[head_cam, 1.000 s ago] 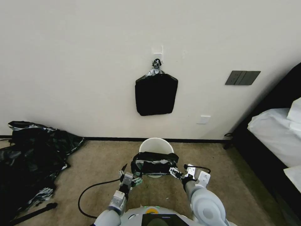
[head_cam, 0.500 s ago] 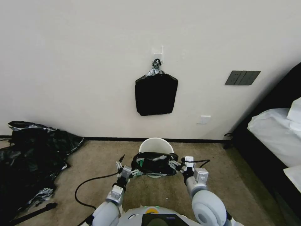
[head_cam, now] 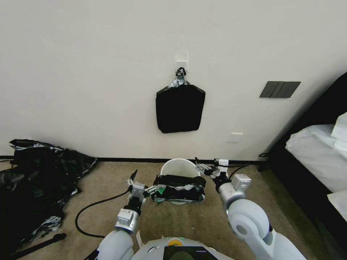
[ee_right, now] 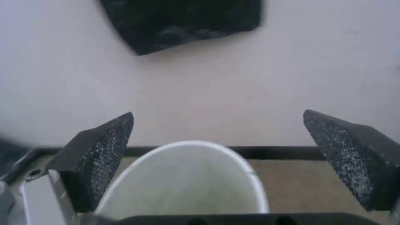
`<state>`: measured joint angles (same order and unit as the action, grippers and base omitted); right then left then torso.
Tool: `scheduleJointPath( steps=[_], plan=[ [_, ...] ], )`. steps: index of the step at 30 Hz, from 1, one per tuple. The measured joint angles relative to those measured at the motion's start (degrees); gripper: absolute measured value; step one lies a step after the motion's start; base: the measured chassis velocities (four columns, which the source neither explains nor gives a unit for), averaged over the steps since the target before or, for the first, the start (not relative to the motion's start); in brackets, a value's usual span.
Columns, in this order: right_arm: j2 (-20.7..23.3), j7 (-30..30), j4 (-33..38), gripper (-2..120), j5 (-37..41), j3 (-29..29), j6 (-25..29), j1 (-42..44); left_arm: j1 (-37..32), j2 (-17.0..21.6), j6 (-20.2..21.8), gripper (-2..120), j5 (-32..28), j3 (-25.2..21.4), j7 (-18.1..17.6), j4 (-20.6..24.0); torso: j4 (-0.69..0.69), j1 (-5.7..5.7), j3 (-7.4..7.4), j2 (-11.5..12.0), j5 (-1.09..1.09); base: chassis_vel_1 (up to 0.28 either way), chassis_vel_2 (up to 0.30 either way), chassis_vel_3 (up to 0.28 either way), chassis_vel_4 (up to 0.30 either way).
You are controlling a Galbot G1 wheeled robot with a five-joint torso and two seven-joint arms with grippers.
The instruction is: Place a trash bag onto the trash bin.
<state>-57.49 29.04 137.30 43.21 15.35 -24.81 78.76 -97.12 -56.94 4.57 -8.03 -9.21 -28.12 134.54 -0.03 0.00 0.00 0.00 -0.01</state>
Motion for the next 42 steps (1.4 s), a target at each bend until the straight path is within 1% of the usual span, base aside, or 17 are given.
scheduleJointPath(
  steps=[3,4,5,7,8,11,12,13,15,16,19,20,24,33,38,41,42],
  plan=[
    [1.7,-7.8,-3.2,100,1.1,1.1,-0.7,-3.5,-1.4,-1.9,1.1,100,-1.4,-1.8,-1.8,2.1,0.0,0.0,0.0,0.0,0.0,0.0,0.0,0.0,0.0],
    [3.0,-14.7,-6.4,100,1.4,1.5,-1.4,-7.2,-2.2,-3.0,1.6,100,-2.0,-4.0,-2.3,3.3,0.03,0.0,0.0,0.0,0.0,0.0,0.0,0.0,0.0],
    [3.0,-14.7,-6.4,100,1.4,1.5,-1.4,-7.2,-2.2,-3.0,1.6,100,-2.0,-4.0,-2.3,3.3,0.03,0.0,0.0,0.0,0.0,0.0,0.0,0.0,0.0],
    [4.8,-26.2,-13.0,100,1.8,0.9,-3.8,-14.0,-3.9,-4.9,1.9,100,-2.1,-8.1,-1.9,4.7,0.03,0.0,0.0,0.0,0.01,0.0,0.0,0.0,0.0],
    [4.8,-26.2,-13.0,100,1.8,0.9,-3.8,-14.0,-3.9,-4.9,1.9,100,-2.1,-8.1,-1.9,4.7,0.03,0.0,0.0,0.0,0.01,0.0,0.0,0.0,0.0],
    [6.1,-45.5,-26.4,100,-2.4,-2.4,-7.4,-26.6,-8.4,-7.8,2.3,100,-2.2,-14.7,1.3,7.3,0.04,0.01,0.01,0.0,-0.02,0.0,0.0,0.0,0.0],
    [6.1,-45.5,-26.4,100,-2.4,-2.4,-7.4,-26.6,-8.4,-7.8,2.3,100,-2.2,-14.7,1.3,7.3,0.04,0.01,0.01,0.0,-0.02,0.0,0.0,0.0,0.0],
    [5.9,-51.7,-31.0,100,-5.4,-4.1,-8.6,-31.1,-9.8,-9.0,2.3,100,-2.2,-16.5,2.2,7.9,0.06,0.0,0.0,0.0,0.01,0.0,0.0,0.0,0.0],
    [5.7,-56.7,-37.0,100,-7.6,-7.6,-10.4,-36.6,-10.8,-10.4,2.1,100,-2.1,-18.0,2.5,8.3,0.05,0.0,0.0,0.0,0.0,0.0,0.0,0.0,0.0],
    [5.7,-56.7,-37.0,100,-7.6,-7.6,-10.4,-36.6,-10.8,-10.4,2.1,100,-2.1,-18.0,2.5,8.3,0.05,0.0,0.0,0.0,0.0,0.0,0.0,0.0,0.0],
    [5.7,-59.2,-47.2,100,-9.2,-16.0,-12.1,-44.8,-10.5,-12.3,1.9,100,-1.0,-19.0,2.6,8.6,0.03,0.01,0.01,0.0,-0.01,0.0,0.0,0.0,0.0],
    [5.7,-59.2,-47.2,100,-9.2,-16.0,-12.1,-44.8,-10.5,-12.3,1.9,100,-1.0,-19.0,2.6,8.6,0.03,0.01,0.01,0.0,-0.01,0.0,0.0,0.0,0.0],
    [6.7,-59.2,-52.6,100,-9.5,-26.0,-15.8,-52.6,-9.0,-13.7,2.1,100,0.8,-18.2,2.6,8.9,0.01,0.0,0.01,0.0,0.0,0.0,0.0,0.0,0.0],
    [4.5,-58.1,-59.4,100,-11.0,-35.6,-16.0,-59.2,-8.9,-15.3,1.8,100,5.2,-15.2,2.2,8.9,0.03,0.0,0.0,0.0,0.02,0.0,0.0,0.0,0.0],
    [3.1,-58.2,-62.4,84,-10.6,-39.4,-16.0,-60.8,-8.7,-14.7,1.7,100,6.7,-14.6,1.9,8.8,0.03,0.01,0.0,0.0,0.01,0.0,0.0,0.0,0.0],
    [2.6,-58.2,-63.1,68,-10.7,-41.3,-16.0,-60.9,-9.1,-14.6,1.7,100,7.5,-14.0,1.2,8.8,0.02,0.0,0.0,0.0,0.01,0.0,0.0,0.0,0.0],
    [2.6,-58.2,-63.1,68,-10.7,-41.3,-16.0,-60.9,-9.1,-14.6,1.7,100,7.5,-14.0,1.2,8.8,0.02,0.0,0.0,0.0,0.01,0.0,0.0,0.0,0.0]
  ],
)
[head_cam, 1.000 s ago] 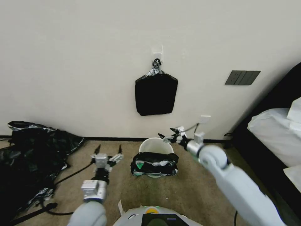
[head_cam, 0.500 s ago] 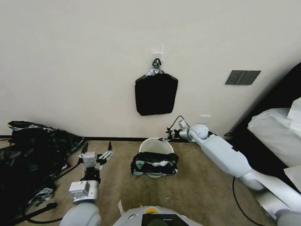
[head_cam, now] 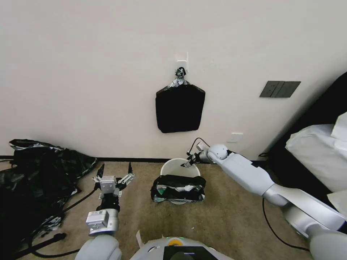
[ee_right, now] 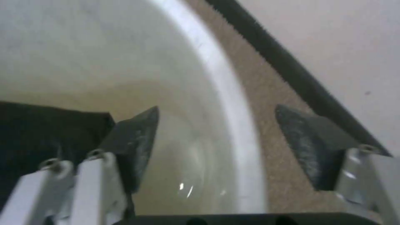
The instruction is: Place a trash bag onto the trash bin.
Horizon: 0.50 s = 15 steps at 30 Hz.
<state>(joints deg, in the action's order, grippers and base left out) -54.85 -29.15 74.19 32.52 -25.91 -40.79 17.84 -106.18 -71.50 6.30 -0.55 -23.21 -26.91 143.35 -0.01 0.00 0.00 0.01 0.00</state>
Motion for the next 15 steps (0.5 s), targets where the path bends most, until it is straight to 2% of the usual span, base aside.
scheduleJointPath(
  steps=[3,4,8,9,12,14,15],
  plan=[
    [-0.7,0.0,-0.7,55,-0.4,-0.3,0.0,0.1,-1.3,-0.3,-0.9,100,2.8,2.4,-0.3,0.0,0.01,-0.01,0.0,0.0,0.0,0.0,0.0,0.0,0.0],
    [-0.7,0.0,-0.7,55,-0.4,-0.3,0.0,0.1,-1.3,-0.3,-0.9,100,2.8,2.4,-0.3,0.0,0.01,-0.01,0.0,0.0,0.0,0.0,0.0,0.0,0.0],
    [-1.4,0.1,-1.0,36,-0.5,-1.0,0.1,0.0,-1.9,-1.0,-2.1,100,6.0,5.4,-0.1,-0.1,0.01,0.0,0.0,0.0,0.0,0.0,0.0,0.0,0.0],
    [-1.4,0.1,-1.0,36,-0.5,-1.0,0.1,0.0,-1.9,-1.0,-2.1,100,6.0,5.4,-0.1,-0.1,0.01,0.0,0.0,0.0,0.0,0.0,0.0,0.0,0.0],
    [-1.4,0.4,-0.8,24,-0.4,-1.6,0.1,-0.3,-1.9,-0.9,-2.2,100,6.3,5.2,0.0,-0.1,0.01,-0.01,-0.01,0.0,0.0,0.0,0.0,0.0,0.0],
    [-1.4,0.4,-0.8,24,-0.4,-1.6,0.1,-0.3,-1.9,-0.9,-2.2,100,6.3,5.2,0.0,-0.1,0.01,-0.01,-0.01,0.0,0.0,0.0,0.0,0.0,0.0],
    [-1.2,0.4,-0.6,13,-0.1,-1.9,0.1,-0.5,-2.1,-0.8,-2.5,100,6.3,4.8,-0.2,-0.1,0.01,-0.01,-0.01,0.0,0.01,0.0,0.0,0.0,0.0]
  ],
)
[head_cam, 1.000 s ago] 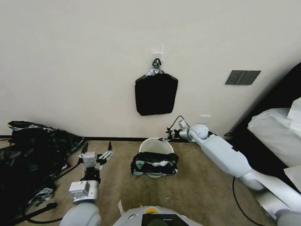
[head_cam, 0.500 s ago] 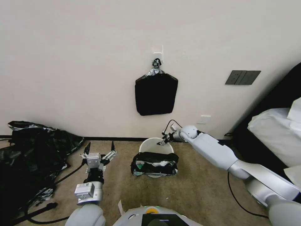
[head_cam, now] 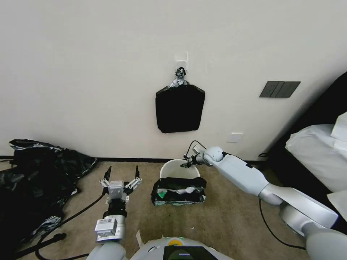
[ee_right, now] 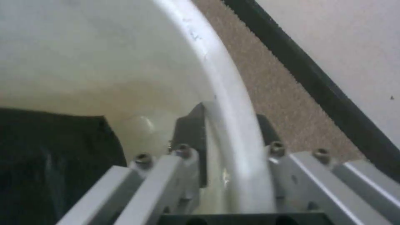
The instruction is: Place a trash bag onto the trash bin.
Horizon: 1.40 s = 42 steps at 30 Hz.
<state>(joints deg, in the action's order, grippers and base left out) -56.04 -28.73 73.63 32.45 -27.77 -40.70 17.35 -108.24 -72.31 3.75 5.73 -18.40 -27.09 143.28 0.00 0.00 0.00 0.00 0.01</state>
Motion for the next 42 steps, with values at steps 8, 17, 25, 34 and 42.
scheduleJointPath(
  steps=[8,17,25,34,42],
  plan=[
    [2.2,2.8,3.3,2,5.6,0.3,0.0,0.3,0.4,-0.4,-0.5,100,0.1,0.6,-0.1,0.0,0.02,0.0,0.0,0.0,-0.02,0.0,0.0,0.0,0.0],
    [6.2,17.2,8.0,1,23.8,8.7,0.0,5.3,1.5,0.0,-0.4,100,-0.2,-0.2,0.0,0.0,0.01,0.0,0.0,0.0,0.0,0.0,0.0,0.0,0.0],
    [10.0,48.6,19.1,1,50.4,19.6,0.3,16.2,3.0,0.4,0.0,100,-1.2,-0.2,0.1,0.0,-0.01,0.0,0.0,0.0,0.0,0.0,0.0,0.0,0.0],
    [9.6,77.5,34.6,1,60.2,29.3,12.2,30.4,6.2,0.4,1.2,100,-2.7,-0.1,0.1,-1.0,-0.01,0.0,0.0,0.0,-0.01,0.0,0.0,0.0,0.0],
    [1.8,93.9,39.8,1,60.4,30.0,17.6,34.8,6.9,0.4,1.2,100,-3.0,-0.6,-0.9,-1.5,0.01,0.0,0.0,0.0,-0.01,0.0,0.0,0.0,0.0]
  ],
)
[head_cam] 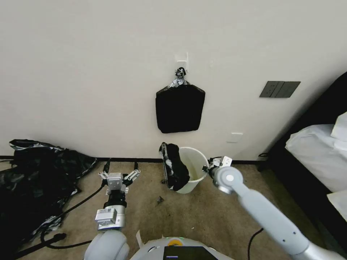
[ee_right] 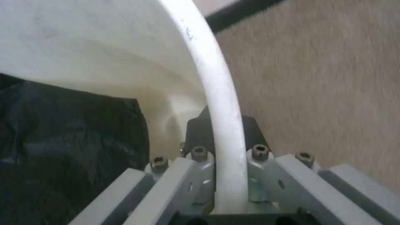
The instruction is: Place a trash bag onto the trash bin.
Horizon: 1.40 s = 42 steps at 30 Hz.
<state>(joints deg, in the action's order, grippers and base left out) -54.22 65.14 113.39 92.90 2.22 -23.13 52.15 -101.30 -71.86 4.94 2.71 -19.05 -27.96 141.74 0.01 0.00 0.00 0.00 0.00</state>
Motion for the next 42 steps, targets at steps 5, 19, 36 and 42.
scheduleJointPath(
  steps=[5,19,36,42],
  plan=[
    [-2.6,2.1,2.2,1,-2.4,-0.6,1.9,3.0,0.1,-0.3,-0.1,100,-0.2,-0.6,-0.7,0.0,-0.02,0.0,0.0,0.0,0.01,0.0,0.0,0.0,0.0],
    [-5.1,0.8,0.7,1,-8.9,-1.4,3.4,9.4,-0.3,-0.7,-0.1,100,-0.3,-1.1,-0.9,0.1,-0.02,0.0,0.0,0.0,0.0,0.0,0.0,0.0,0.0],
    [-6.0,0.6,1.8,39,-12.9,-1.2,4.6,11.0,-0.8,-0.5,-0.4,100,0.0,-1.1,-0.9,0.5,0.0,0.0,0.01,0.0,-0.04,0.0,0.0,0.0,0.0],
    [-4.2,1.1,10.0,62,-18.6,-0.7,5.2,11.1,-0.8,-0.7,-0.4,100,-0.1,-1.2,-0.9,0.5,-0.01,0.0,0.01,0.0,-0.02,0.0,0.0,0.0,0.0]
  ],
)
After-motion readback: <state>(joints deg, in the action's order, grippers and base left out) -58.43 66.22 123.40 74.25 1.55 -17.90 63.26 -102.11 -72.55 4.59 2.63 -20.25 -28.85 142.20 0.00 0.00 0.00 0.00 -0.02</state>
